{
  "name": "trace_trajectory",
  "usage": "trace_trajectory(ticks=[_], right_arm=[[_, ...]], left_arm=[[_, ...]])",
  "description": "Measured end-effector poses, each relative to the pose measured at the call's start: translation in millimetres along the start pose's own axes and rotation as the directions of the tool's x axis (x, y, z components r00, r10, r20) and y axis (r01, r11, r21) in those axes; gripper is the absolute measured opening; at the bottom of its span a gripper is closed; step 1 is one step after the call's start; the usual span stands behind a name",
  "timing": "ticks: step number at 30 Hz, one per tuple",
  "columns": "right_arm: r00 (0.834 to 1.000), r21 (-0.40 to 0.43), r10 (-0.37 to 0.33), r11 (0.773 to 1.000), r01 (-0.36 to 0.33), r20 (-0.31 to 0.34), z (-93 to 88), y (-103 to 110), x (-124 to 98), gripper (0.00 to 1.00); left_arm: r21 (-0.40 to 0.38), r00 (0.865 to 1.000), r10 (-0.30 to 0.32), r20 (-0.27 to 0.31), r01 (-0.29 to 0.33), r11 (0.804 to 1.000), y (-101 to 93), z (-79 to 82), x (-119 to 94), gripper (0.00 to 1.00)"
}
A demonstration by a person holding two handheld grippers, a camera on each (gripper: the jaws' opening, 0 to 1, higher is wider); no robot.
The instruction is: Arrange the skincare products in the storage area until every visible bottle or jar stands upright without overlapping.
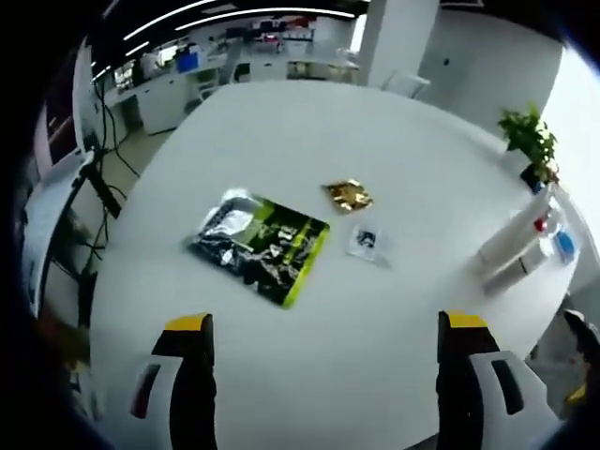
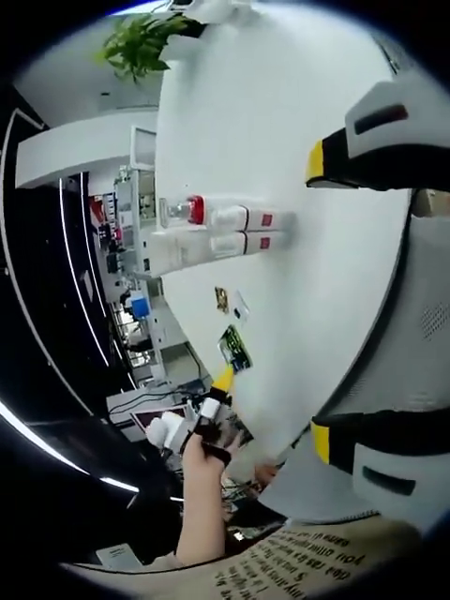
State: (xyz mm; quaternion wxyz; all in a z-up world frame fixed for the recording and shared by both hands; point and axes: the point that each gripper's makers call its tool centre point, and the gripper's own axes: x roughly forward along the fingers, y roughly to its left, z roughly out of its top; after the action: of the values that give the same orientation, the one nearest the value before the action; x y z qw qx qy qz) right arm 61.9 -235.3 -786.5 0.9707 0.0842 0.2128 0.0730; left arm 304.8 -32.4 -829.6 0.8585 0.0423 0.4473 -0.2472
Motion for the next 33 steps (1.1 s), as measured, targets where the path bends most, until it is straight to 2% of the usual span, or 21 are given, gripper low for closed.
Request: trace_trajectory(ticks=[9, 15, 19, 23, 27, 28, 29, 33], right_arm=[[0.999, 0.046, -0.030, 0.999, 0.029, 0.020, 1.2, -2.3, -2.4, 1.00], [1.000, 0.059, -0.028, 0.998, 0.028, 0.010, 0.7, -0.8, -1.7, 1.00], [1.000, 0.066, -0.027, 0.997, 0.027, -0.002, -0.5, -1.0, -1.4, 1.00], [1.000, 0.070, -0.029, 0.997, 0.030, -0.009, -0.7, -1.0, -1.1, 1.00], [0.999, 0.080, -0.040, 0.996, 0.041, -0.014, -1.2, -3.1, -1.3, 1.00], [0.999, 0.082, -0.042, 0.996, 0.043, -0.014, -1.2, -3.6, -1.4, 1.00], [0.999, 0.086, -0.044, 0.995, 0.045, -0.015, -1.4, -4.0, -1.5, 1.00], [0.999, 0.094, -0.049, 0.994, 0.051, -0.022, -2.2, -5.5, -0.9, 1.00]], left_arm=[[-0.080, 1.000, 0.029, -0.013, -0.029, 0.996, 6.7, 16.5, 29.5, 0.97], [-0.163, 0.997, 0.071, -0.017, -0.073, 0.984, 18.9, 32.8, 47.2, 0.97], [-0.192, 0.992, 0.127, -0.014, -0.127, 0.973, 29.1, 45.3, 56.3, 0.97], [-0.227, 0.985, 0.172, -0.028, -0.174, 0.958, 39.0, 51.8, 68.7, 0.97], [-0.267, 0.976, 0.210, -0.055, -0.217, 0.939, 47.7, 50.7, 81.1, 0.97], [-0.279, 0.972, 0.228, -0.063, -0.236, 0.931, 50.9, 49.5, 82.3, 0.97], [-0.286, 0.961, 0.270, -0.065, -0.277, 0.917, 57.6, 48.6, 82.1, 0.97], [-0.291, 0.951, 0.307, -0.042, -0.306, 0.906, 64.4, 52.0, 86.6, 0.97]])
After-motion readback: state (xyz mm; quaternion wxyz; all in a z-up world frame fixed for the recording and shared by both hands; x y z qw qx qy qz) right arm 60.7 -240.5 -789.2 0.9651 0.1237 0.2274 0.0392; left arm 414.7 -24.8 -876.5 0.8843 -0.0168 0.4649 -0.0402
